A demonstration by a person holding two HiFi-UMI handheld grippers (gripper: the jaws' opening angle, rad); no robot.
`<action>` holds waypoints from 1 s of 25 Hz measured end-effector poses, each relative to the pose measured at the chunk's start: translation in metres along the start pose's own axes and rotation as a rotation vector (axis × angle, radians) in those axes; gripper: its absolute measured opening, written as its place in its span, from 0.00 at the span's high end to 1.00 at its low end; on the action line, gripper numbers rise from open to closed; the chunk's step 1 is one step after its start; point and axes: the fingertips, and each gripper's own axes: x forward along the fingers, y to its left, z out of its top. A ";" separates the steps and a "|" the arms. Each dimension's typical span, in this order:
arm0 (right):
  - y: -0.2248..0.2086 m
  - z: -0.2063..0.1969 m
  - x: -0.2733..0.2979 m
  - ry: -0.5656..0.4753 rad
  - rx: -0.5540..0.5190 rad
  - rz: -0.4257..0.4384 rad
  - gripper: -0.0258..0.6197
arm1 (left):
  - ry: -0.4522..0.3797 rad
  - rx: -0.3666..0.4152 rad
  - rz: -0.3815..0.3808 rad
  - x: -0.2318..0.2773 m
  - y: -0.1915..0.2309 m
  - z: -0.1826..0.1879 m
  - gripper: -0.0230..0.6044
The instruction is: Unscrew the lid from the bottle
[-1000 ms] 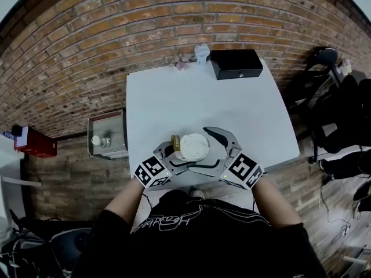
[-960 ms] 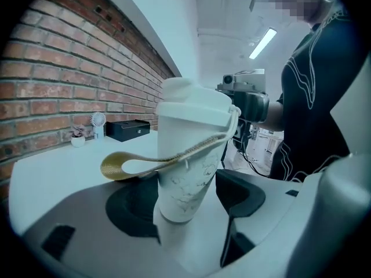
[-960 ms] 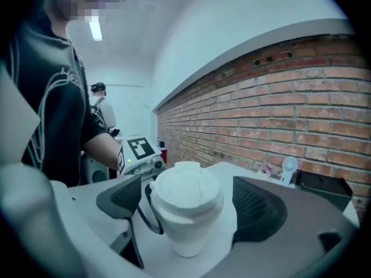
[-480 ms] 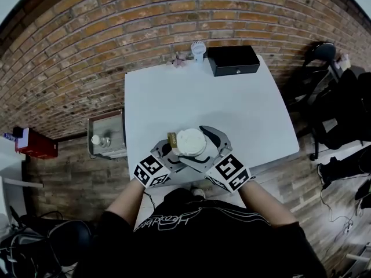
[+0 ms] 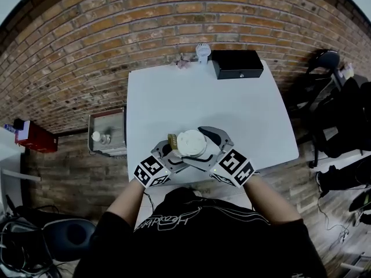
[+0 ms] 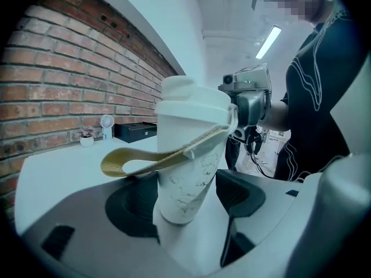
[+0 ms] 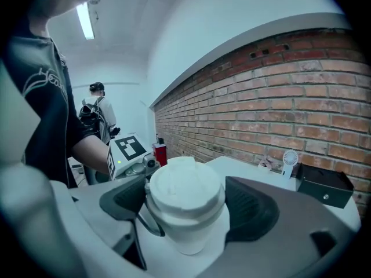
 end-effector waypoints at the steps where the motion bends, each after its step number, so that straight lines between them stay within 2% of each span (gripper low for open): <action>1: 0.001 -0.001 0.001 0.011 -0.016 0.032 0.31 | 0.001 0.001 0.002 0.000 0.000 0.000 0.44; 5: 0.005 -0.005 0.001 0.057 -0.089 0.203 0.32 | 0.006 -0.007 0.003 0.000 0.000 -0.002 0.44; 9: 0.008 -0.007 -0.002 0.133 -0.216 0.384 0.33 | 0.004 -0.014 0.010 -0.001 -0.002 -0.001 0.44; 14: 0.011 -0.008 -0.003 0.170 -0.326 0.536 0.34 | 0.015 -0.020 0.009 -0.001 -0.001 -0.001 0.44; 19: 0.012 -0.007 -0.002 0.158 -0.337 0.574 0.34 | 0.018 -0.027 0.008 -0.002 -0.001 -0.002 0.44; 25: 0.010 -0.001 -0.004 0.109 -0.260 0.499 0.34 | 0.011 -0.034 0.002 -0.002 0.001 0.000 0.44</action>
